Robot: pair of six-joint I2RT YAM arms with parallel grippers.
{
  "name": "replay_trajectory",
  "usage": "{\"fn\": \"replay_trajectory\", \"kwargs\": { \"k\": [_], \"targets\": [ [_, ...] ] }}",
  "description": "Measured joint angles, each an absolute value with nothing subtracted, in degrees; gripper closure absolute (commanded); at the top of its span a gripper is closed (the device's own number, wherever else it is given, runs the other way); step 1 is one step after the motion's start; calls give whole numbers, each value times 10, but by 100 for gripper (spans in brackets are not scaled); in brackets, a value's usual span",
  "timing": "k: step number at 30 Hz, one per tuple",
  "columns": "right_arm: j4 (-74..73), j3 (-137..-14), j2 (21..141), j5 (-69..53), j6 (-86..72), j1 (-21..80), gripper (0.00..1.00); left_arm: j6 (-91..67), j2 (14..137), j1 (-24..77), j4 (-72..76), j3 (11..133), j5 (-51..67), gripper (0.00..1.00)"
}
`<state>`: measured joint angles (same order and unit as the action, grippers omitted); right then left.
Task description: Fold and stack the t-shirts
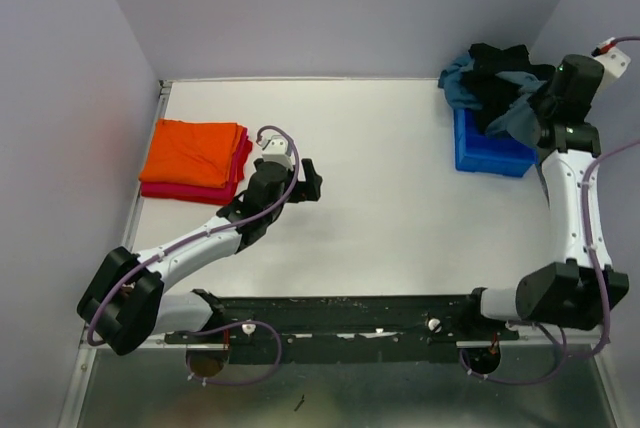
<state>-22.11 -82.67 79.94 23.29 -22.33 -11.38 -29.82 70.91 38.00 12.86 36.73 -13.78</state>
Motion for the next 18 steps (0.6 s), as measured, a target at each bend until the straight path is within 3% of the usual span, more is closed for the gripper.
{"fn": "replay_trajectory", "kwargs": {
  "k": [7,18],
  "targets": [
    [-241,-856,688,102,-213,-114,99,-298,706,380,140,366,-132,2],
    [-366,-1107,678,-93,-200,-114,99,-295,747,380,150,366,-98,1]
  ]
}}
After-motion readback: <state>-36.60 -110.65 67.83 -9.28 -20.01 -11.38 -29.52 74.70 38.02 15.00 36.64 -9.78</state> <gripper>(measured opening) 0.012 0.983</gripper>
